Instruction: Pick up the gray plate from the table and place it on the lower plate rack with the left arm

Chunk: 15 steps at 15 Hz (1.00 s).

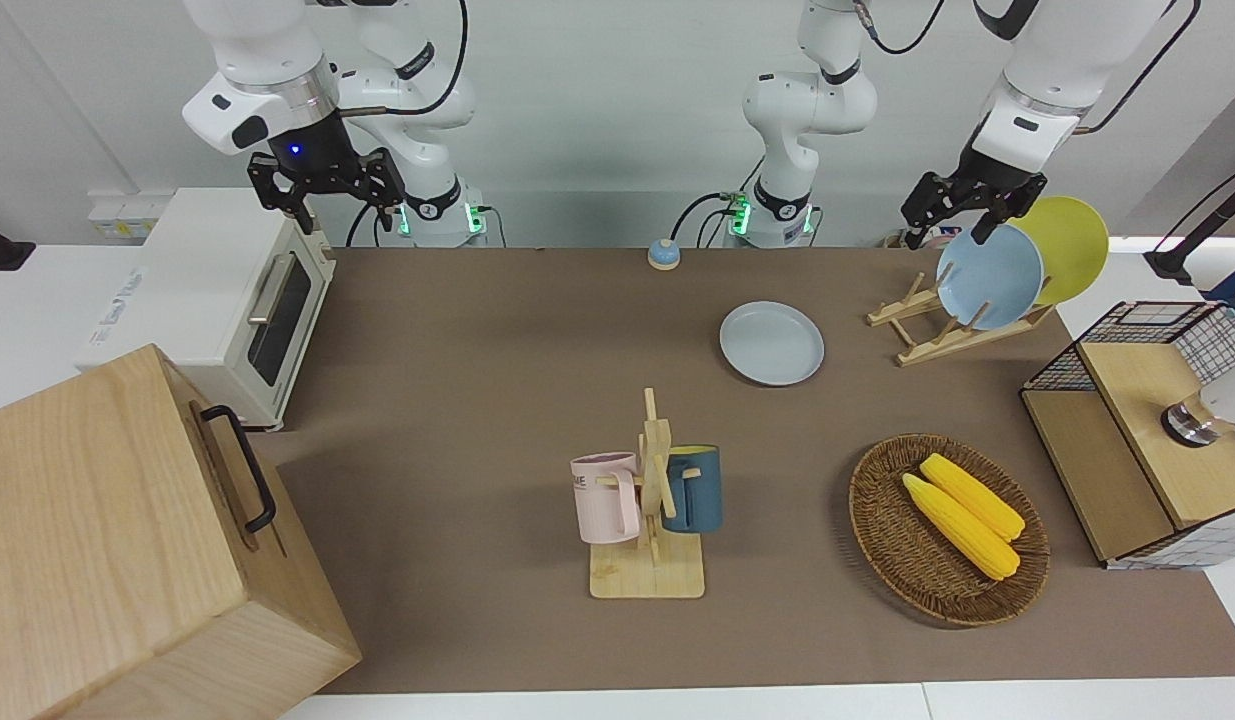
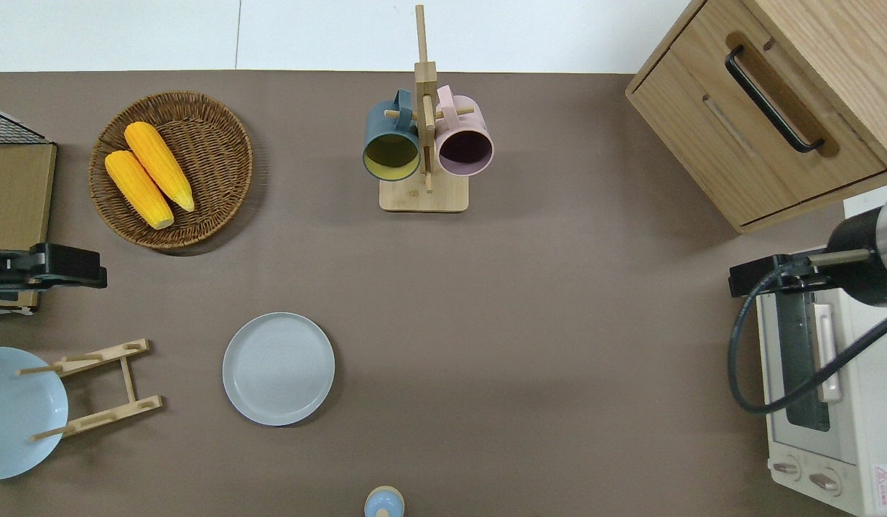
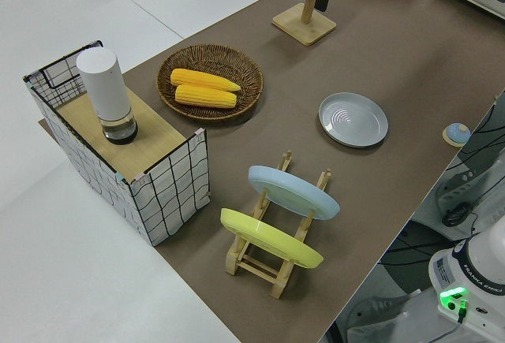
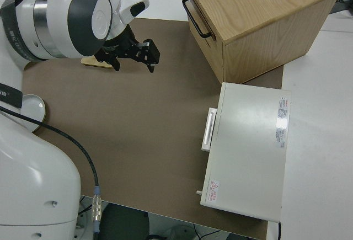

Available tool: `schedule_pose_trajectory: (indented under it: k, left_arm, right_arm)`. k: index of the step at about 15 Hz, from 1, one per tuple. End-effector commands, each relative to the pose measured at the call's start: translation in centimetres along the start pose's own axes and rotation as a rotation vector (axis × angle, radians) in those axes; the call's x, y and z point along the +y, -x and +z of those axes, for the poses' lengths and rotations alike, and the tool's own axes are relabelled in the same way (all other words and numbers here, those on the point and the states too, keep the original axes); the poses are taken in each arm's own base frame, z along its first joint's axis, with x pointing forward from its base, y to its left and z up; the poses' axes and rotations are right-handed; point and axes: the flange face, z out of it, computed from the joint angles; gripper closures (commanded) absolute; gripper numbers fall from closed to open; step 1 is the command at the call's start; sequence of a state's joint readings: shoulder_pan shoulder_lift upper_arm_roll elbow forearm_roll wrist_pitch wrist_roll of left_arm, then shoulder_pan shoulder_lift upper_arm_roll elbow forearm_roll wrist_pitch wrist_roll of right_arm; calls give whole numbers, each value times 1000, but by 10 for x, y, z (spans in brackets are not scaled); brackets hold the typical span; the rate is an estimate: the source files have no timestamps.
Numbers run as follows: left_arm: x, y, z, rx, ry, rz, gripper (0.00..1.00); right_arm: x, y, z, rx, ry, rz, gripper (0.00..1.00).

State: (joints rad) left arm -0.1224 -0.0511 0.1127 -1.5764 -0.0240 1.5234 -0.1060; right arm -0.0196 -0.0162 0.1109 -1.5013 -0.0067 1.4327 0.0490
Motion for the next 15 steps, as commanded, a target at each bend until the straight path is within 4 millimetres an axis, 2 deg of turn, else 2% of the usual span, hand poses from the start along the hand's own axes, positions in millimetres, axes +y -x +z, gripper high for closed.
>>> schedule_pose_trajectory:
  k: [1,15]
  left_arm:
    - [-2,8,-7,-5,2,-9,7]
    - [3,9,5,-33,18,-9,7]
  right_arm:
    - [1,3,-3,-7,-18,13,11]
    - [1,3,-3,-7,-18,13,13]
